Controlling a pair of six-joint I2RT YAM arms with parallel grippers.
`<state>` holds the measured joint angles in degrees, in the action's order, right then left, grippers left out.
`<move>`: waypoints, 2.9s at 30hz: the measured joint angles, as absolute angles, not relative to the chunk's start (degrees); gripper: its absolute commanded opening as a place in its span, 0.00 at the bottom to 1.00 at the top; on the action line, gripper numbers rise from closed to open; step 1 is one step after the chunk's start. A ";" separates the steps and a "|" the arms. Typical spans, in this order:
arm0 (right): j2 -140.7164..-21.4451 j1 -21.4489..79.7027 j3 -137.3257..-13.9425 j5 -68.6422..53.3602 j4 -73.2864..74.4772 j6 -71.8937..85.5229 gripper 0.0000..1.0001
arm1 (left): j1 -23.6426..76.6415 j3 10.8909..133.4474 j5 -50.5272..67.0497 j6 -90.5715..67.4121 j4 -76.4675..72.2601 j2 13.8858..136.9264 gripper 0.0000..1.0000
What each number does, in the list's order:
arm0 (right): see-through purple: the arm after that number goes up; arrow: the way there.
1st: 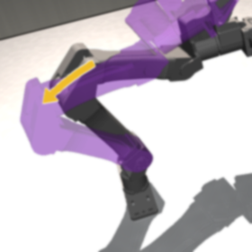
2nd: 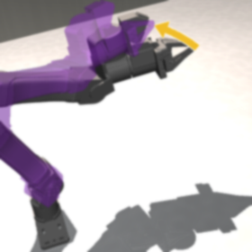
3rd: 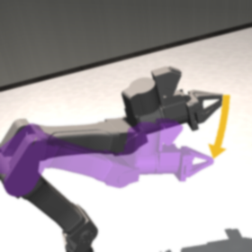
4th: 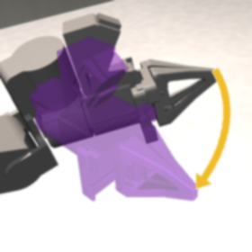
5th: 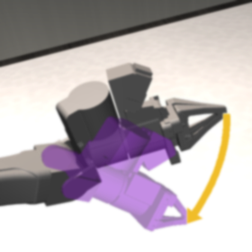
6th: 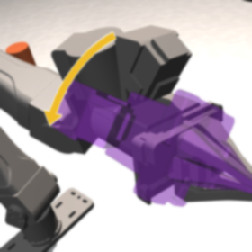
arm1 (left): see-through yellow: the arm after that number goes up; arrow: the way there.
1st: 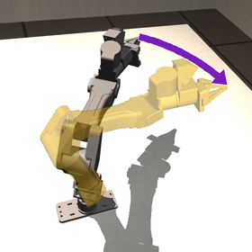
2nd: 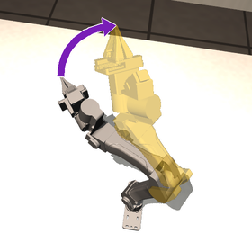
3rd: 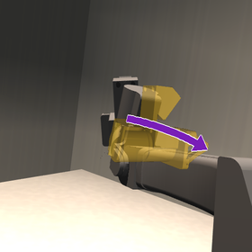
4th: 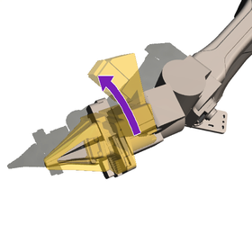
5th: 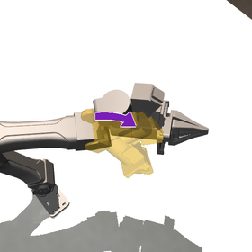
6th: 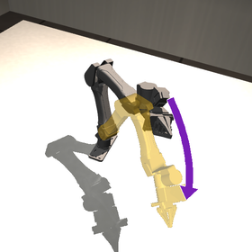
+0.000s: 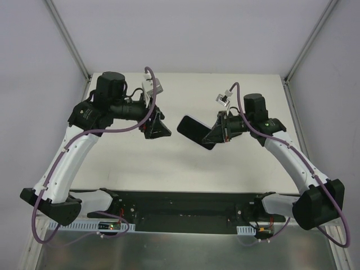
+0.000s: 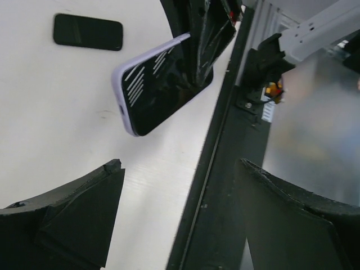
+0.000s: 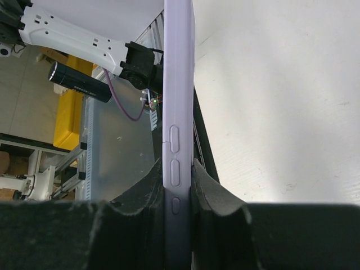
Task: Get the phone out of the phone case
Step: Remove the phone case from the phone.
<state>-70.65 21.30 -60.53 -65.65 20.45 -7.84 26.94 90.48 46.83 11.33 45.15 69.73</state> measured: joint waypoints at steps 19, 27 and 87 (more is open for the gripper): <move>-71.59 19.68 -60.53 -70.89 16.05 -2.35 0.00 | 26.89 84.38 55.48 -16.01 33.04 74.30 0.74; -71.77 19.68 -60.53 -71.22 15.94 -2.09 0.00 | 26.89 83.46 55.11 -18.74 30.96 75.59 0.71; -71.77 18.52 -57.34 -71.18 4.29 13.13 0.00 | 25.76 77.84 56.42 -24.97 17.37 79.20 0.62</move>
